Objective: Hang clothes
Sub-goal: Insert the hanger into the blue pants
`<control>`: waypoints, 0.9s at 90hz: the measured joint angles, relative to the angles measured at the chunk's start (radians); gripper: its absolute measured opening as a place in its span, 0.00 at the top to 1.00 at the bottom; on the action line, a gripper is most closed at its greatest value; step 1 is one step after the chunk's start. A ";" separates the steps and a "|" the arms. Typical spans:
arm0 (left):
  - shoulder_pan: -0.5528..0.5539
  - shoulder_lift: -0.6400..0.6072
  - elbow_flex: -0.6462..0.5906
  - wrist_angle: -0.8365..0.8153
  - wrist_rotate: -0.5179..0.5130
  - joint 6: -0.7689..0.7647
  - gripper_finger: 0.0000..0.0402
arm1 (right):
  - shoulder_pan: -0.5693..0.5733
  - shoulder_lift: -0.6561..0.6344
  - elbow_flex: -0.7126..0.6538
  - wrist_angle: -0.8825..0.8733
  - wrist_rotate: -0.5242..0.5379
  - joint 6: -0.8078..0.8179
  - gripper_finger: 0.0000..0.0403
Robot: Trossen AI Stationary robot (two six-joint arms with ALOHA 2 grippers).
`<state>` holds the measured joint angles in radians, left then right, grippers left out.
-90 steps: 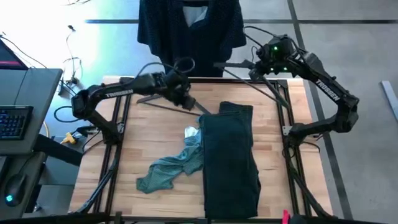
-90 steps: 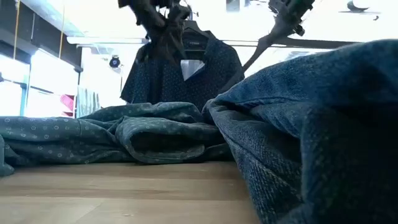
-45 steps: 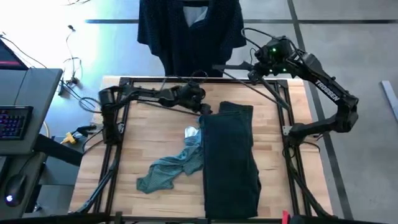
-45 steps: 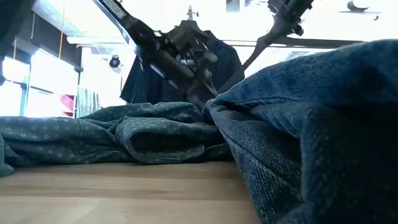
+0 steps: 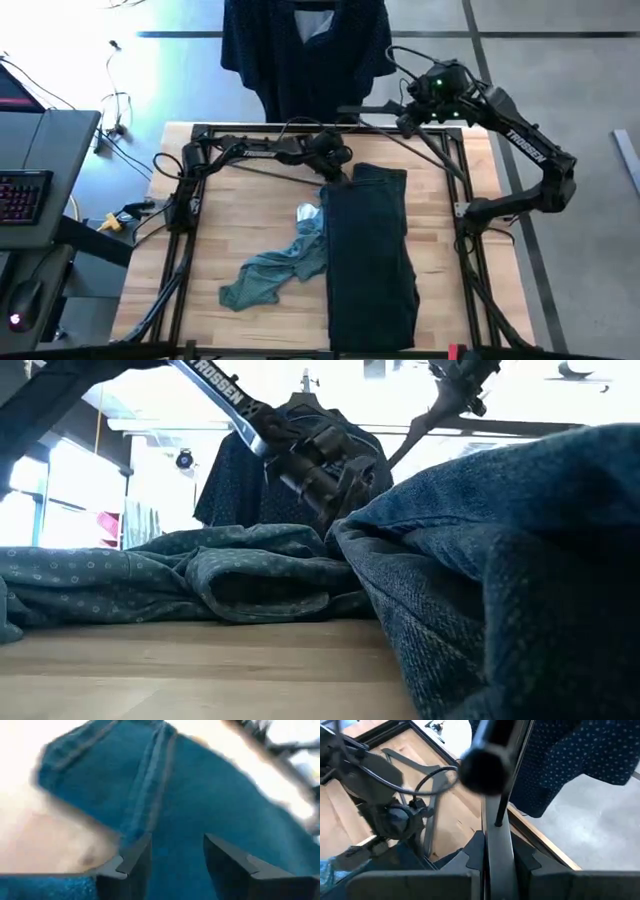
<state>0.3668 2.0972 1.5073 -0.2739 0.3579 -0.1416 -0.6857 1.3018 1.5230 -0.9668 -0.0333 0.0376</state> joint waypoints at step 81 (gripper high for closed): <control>-0.058 0.008 0.044 -0.072 0.017 0.309 1.00 | 0.014 -0.017 0.000 -0.005 0.056 0.007 0.94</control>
<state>0.3083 2.1049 1.5511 -0.3458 0.3746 0.1677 -0.6712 1.2846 1.5230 -0.9716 0.0225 0.0448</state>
